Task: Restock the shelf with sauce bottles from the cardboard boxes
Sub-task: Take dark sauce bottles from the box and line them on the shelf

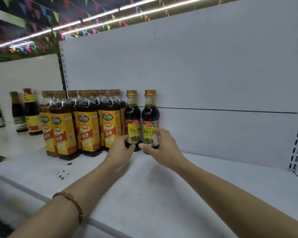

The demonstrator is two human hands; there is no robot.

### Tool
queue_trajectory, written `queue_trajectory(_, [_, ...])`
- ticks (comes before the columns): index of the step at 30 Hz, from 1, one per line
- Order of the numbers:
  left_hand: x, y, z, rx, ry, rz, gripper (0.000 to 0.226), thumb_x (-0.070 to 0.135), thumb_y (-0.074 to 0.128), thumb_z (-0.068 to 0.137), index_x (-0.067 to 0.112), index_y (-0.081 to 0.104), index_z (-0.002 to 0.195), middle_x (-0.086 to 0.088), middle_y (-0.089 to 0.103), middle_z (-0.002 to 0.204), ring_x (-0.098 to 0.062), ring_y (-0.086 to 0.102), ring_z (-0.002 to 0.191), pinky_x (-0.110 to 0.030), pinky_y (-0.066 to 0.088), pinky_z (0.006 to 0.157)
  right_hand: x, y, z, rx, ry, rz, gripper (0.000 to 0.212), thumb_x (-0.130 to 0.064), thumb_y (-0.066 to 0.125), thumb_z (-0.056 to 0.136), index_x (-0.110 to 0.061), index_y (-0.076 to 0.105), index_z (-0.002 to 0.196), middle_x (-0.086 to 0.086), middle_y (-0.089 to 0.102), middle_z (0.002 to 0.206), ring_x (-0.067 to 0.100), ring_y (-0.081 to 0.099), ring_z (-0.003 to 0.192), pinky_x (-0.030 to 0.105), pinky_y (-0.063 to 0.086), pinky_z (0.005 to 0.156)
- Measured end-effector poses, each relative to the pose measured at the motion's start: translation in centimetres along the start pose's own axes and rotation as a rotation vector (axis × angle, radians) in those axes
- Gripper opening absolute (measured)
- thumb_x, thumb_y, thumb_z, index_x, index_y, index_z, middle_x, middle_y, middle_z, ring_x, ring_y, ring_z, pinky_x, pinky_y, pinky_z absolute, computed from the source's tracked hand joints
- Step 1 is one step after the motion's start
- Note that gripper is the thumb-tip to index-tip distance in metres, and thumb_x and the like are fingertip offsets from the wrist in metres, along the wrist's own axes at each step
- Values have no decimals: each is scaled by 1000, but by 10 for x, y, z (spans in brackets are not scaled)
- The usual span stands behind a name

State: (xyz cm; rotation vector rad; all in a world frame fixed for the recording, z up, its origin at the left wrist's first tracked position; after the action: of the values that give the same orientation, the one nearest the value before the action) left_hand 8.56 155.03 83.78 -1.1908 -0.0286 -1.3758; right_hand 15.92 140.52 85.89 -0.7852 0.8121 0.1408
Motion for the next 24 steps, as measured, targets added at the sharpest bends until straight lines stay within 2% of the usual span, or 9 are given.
queue_trajectory(2, [0, -13, -15, -34, 11, 11, 35, 17, 57, 94, 8, 56, 128, -4, 58, 125, -18, 55, 110, -23, 40, 86, -11, -3, -8, -1, -39, 7, 59, -41, 68, 88, -16, 44, 135, -5, 46, 122, 12, 47, 117, 25, 41, 92])
queue_trajectory(5, [2, -38, -43, -28, 26, -29, 29, 17, 58, 94, 11, 61, 122, 0, 61, 120, -12, 57, 102, -18, 41, 81, -33, -6, -24, -13, -104, -2, 57, -42, 66, 89, -17, 45, 136, -9, 50, 120, 9, 48, 108, 19, 37, 83])
queue_trajectory(8, [4, -70, -83, 17, 23, -100, 14, 17, 58, 94, 20, 64, 106, 10, 63, 104, -6, 58, 95, -11, 41, 74, -53, -4, -50, -73, -151, -39, 63, -48, 62, 90, -20, 40, 143, -2, 50, 138, 13, 49, 122, 23, 40, 92])
queue_trajectory(11, [1, -107, -139, 98, 18, -149, 15, 16, 58, 93, 28, 65, 95, 18, 64, 98, 1, 59, 91, -20, 45, 80, -78, -1, -91, -162, -170, 8, 58, -47, 58, 93, -21, 42, 142, -3, 52, 137, 11, 48, 126, 27, 42, 103])
queue_trajectory(14, [-11, -137, -203, 156, 11, -161, 23, 12, 59, 90, 35, 61, 87, 20, 64, 95, -1, 60, 86, -15, 45, 72, -106, 6, -140, -255, -217, 1, 52, -50, 52, 94, -22, 48, 138, -7, 54, 135, 5, 48, 125, 30, 42, 106])
queue_trajectory(17, [-29, -153, -266, 115, -44, -123, 19, 10, 59, 90, 29, 61, 93, 18, 62, 93, -3, 59, 83, -5, 43, 63, -129, 25, -191, -367, -281, -15, 51, -52, 48, 94, -25, 49, 137, -10, 54, 135, 2, 48, 124, 30, 44, 105])
queue_trajectory(20, [-48, -163, -318, 58, -105, -56, 16, 19, 59, 92, 31, 58, 102, 16, 59, 99, 1, 56, 85, 0, 39, 66, -145, 52, -235, -468, -268, 19, 50, -52, 48, 94, -26, 49, 137, -10, 52, 138, 4, 53, 120, 33, 48, 102])
queue_trajectory(22, [-59, -171, -350, 1, -115, -27, 14, 27, 58, 92, 33, 56, 105, 14, 58, 108, -2, 55, 95, -5, 39, 74, -151, 74, -260, -537, -274, 31, 51, -49, 48, 95, -23, 49, 138, -7, 53, 138, 6, 52, 123, 33, 45, 105])
queue_trajectory(24, [-71, -177, -382, -32, -136, -26, 20, 33, 56, 93, 29, 59, 112, 13, 58, 111, -6, 55, 104, -16, 44, 82, -156, 95, -283, -593, -292, 39, 50, -47, 48, 96, -21, 49, 139, -7, 54, 136, 5, 51, 123, 30, 43, 106])
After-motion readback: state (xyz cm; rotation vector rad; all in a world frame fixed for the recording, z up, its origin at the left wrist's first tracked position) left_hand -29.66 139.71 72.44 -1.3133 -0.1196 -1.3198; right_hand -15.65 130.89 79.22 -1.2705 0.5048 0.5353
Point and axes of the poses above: each hand's wrist, its own z-axis towards the middle knuckle, its own y-axis out of the palm, x = y × z, the point moved 1 cm from there along z, towards the middle knuckle
